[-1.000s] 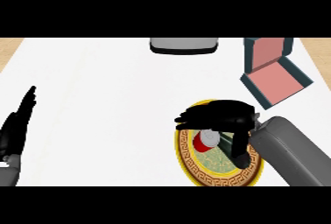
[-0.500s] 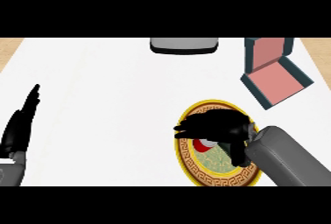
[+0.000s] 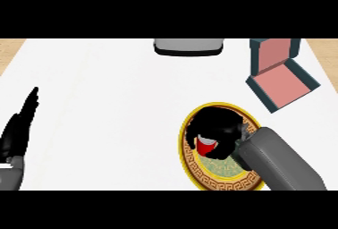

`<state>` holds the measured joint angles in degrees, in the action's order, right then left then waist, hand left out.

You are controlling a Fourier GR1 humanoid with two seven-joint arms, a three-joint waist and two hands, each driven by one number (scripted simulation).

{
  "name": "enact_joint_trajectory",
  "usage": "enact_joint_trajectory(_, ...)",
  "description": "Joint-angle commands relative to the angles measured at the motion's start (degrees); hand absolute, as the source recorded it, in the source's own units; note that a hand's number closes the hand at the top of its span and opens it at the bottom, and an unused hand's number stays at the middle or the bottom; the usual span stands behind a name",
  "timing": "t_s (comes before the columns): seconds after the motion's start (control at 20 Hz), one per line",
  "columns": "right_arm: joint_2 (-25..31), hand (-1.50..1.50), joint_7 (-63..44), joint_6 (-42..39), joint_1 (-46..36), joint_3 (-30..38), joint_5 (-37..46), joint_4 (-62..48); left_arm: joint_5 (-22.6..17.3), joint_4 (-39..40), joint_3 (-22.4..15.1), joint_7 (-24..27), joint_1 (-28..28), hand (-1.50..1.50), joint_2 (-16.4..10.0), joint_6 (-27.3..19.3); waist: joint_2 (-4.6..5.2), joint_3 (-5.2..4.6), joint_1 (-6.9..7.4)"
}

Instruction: Pick the can from the plate and place it in the cardboard box

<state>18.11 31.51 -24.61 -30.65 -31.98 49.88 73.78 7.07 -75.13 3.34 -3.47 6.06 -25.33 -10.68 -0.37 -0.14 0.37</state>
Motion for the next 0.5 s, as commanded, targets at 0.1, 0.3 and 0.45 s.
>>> enact_joint_trajectory(0.1, -5.1, 1.50, 2.7, 7.9, -2.4, 3.3, 4.1, -6.1, 2.2, 2.5, 0.0, 2.1, 1.2, 0.00, 2.6, -1.1, 0.52, 0.14, -0.04)
enact_joint_trajectory(0.3, 9.2, 1.50, -7.0, 10.8, 7.2, 19.0, 0.1, -5.3, -0.1, -0.9, 2.4, 0.9, -4.0, 0.00, 0.2, -0.2, -0.07, 0.25, -4.03)
enact_joint_trajectory(0.45, 17.2, 1.50, -13.2, 12.7, 9.3, 30.8, -2.0, -12.7, -0.6, -0.3, 4.7, 0.3, -3.8, 0.00, -1.0, -1.2, 0.56, 0.47, -8.12)
